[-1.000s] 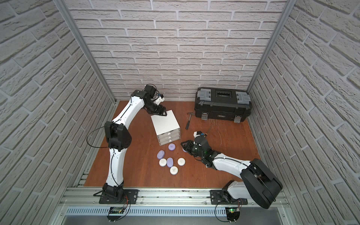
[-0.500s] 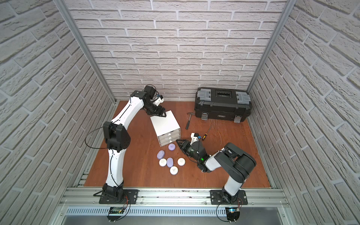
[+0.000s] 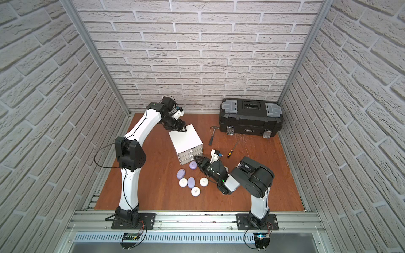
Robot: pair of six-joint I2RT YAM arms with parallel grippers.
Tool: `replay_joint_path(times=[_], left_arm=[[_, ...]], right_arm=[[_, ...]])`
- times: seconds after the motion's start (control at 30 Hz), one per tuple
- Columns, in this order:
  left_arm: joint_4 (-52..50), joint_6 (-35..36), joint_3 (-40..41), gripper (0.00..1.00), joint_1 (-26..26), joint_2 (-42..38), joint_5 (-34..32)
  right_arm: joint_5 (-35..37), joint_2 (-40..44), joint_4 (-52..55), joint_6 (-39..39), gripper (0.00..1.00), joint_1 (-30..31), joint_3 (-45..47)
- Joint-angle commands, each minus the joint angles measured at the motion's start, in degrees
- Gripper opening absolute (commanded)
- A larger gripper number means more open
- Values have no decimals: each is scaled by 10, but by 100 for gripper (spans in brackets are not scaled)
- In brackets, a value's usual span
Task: Put the bluetooth earphones in the drawer according to color
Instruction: Open the drawer in the storage box.
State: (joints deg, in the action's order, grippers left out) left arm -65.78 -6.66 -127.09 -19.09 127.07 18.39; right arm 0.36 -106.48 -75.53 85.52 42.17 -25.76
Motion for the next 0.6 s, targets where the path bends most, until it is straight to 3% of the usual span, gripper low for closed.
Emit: replay_joint_path(times=[0.0,0.57], left_arm=[[-31,0,14,79,-2,-18,2],[-31,2,17,79,-2,-22,5]], right_arm=[[-5,-13,-28,84,35,5,-13],[-4,-53,-34,97,32,10,-50]])
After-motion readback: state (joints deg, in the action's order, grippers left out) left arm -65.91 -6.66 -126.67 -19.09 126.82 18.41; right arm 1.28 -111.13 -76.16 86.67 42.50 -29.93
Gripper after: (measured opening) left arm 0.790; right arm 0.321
